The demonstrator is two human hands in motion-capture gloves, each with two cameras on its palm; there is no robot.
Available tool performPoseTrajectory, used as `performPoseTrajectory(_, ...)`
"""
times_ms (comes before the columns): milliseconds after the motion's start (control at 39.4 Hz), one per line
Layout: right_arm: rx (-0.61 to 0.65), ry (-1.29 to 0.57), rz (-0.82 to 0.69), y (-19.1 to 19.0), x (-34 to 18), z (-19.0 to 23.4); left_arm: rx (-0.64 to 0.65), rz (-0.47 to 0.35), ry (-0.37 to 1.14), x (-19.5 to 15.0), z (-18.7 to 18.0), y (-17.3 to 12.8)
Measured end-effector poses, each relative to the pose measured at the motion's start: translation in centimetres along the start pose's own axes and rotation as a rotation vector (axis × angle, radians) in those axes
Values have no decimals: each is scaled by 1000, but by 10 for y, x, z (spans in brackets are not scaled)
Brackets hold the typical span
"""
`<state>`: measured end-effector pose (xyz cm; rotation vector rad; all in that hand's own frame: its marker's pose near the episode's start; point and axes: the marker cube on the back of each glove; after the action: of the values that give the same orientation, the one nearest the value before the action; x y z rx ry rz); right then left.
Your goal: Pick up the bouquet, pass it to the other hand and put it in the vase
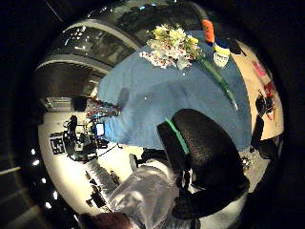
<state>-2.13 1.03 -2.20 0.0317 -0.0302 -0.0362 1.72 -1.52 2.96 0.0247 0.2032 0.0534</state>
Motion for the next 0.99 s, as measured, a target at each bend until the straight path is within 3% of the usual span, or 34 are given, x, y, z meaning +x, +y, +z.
performPoseTrajectory(152,3,-40,23,-7,4,-9,16,30,-13,11,2,6)
performPoseTrajectory(583,-5,-234,284,-77,68,-11,108,125,52,38,5,22)
performPoseTrajectory(710,-18,-286,359,-93,87,4,120,128,68,38,11,17)
performPoseTrajectory(812,-176,-332,485,-92,93,24,116,132,73,37,15,17)
performPoseTrajectory(989,-112,-296,477,-132,118,87,118,124,56,36,21,21)
